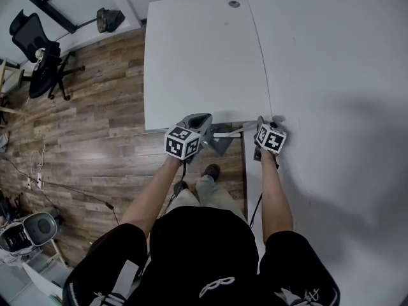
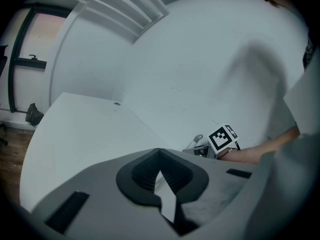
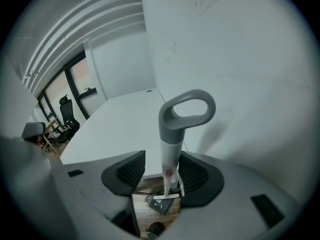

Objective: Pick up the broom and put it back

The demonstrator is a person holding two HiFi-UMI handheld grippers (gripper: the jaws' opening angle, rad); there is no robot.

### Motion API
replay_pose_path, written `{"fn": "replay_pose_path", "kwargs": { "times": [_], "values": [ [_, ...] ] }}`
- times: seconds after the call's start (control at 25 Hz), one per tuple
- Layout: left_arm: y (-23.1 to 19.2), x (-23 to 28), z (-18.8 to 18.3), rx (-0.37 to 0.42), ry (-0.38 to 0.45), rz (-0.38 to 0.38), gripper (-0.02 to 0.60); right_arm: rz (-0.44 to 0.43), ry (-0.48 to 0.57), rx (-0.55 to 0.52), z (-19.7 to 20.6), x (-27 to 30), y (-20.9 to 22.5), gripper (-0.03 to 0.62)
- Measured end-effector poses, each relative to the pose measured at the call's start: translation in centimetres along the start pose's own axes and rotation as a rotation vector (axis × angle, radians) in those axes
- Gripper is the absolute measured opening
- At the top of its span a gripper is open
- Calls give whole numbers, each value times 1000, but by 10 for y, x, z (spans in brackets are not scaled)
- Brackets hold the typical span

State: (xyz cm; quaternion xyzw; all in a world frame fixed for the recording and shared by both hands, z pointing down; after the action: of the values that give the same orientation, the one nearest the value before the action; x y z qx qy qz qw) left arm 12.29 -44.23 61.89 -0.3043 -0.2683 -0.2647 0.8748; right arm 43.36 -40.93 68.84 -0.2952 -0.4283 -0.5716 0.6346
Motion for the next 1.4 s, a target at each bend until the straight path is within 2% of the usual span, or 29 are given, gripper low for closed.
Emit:
{"fn": "replay_pose_path", "kwargs": {
  "times": [0.48,0.72,1.12,1.2,1.4],
  "values": [
    [7,-14,7,26,-5,31,11,52,-22,51,30,-22,4,218],
    [11,-28,14,51,7,46,11,56,15,72,47,-41,-4,218],
    [20,-84,35,93,34,67,11,47,108,80,75,-103,-41,215],
    [22,-98,38,97,39,70,11,44,121,78,81,-116,-50,205],
    [30,-128,60,106,51,71,11,41,159,66,108,-147,-69,123]
  ]
}}
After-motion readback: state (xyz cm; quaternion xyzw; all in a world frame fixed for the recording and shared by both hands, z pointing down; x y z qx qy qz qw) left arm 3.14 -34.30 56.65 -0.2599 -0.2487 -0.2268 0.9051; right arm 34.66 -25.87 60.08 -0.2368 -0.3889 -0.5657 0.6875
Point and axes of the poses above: the fingertips, and each gripper's own axes: x forward along the fingers, y to its right, z out of its underside, the point moved 10 cm from there along -x, backward along the fingers, and after that the axes turned 14 degrees about -y, right-handed, at the moved point
